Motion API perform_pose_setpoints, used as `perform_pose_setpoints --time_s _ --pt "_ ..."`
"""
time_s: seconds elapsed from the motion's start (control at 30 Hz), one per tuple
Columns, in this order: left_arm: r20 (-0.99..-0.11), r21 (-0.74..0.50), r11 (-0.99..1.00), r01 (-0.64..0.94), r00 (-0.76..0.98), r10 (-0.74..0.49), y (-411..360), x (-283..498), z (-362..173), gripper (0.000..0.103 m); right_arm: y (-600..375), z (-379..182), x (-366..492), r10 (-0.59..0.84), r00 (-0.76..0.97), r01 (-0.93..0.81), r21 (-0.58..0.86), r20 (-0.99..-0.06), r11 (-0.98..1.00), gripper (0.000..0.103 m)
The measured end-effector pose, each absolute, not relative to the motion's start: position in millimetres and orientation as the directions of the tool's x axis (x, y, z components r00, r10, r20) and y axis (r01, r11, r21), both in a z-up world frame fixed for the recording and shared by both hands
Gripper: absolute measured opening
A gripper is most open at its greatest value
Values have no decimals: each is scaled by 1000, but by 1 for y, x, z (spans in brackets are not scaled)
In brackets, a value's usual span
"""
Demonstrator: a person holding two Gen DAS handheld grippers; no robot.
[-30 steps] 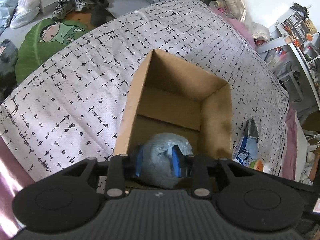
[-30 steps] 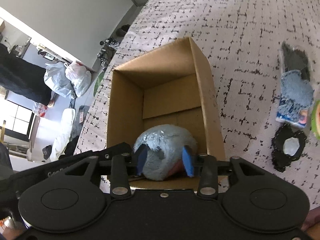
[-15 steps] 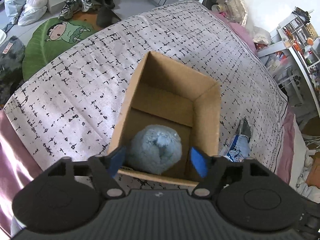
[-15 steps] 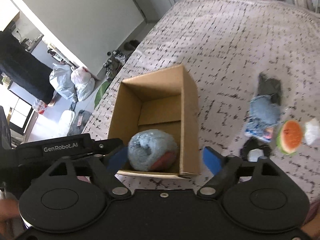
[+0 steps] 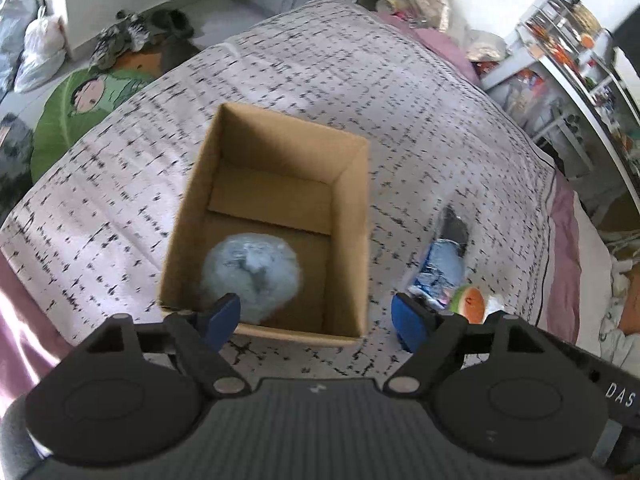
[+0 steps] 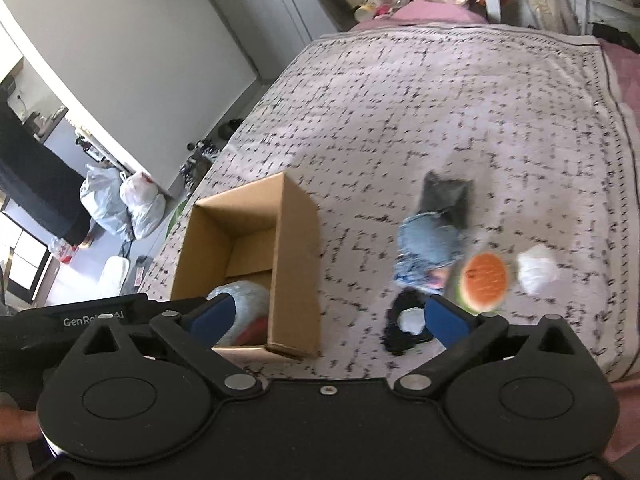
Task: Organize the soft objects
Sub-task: 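Open the right gripper to drop the plush ball into the box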
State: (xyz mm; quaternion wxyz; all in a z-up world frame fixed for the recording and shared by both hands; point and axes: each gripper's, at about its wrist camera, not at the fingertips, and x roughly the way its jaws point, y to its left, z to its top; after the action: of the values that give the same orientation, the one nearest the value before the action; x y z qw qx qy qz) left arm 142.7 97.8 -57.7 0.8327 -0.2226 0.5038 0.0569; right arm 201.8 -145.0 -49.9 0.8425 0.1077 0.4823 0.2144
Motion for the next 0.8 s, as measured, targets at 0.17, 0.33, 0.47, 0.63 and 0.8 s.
perform_pose_setpoints --time_s 0.17,0.33,0.47,0.63,0.8 --pt "-853 -309 908 -282 505 -133 71 146 -52 82 -170 -49 205 461 463 -244 391 -757 887 102" --pt "-846 -303 918 -255 515 -136 44 149 -50 91 -195 -51 209 456 473 -238 389 -754 890 103" --pt "-851 -297 923 -245 506 -139 25 152 -52 91 -216 -55 213 450 480 -219 393 -753 893 103" --pt "-852 -280 927 -248 509 -122 3 156 -54 91 -236 -57 218 446 486 -215 392 -752 895 103" --pt "-853 -278 926 -256 510 -116 -14 162 -55 91 -254 -61 225 444 486 -196 401 -753 895 103"
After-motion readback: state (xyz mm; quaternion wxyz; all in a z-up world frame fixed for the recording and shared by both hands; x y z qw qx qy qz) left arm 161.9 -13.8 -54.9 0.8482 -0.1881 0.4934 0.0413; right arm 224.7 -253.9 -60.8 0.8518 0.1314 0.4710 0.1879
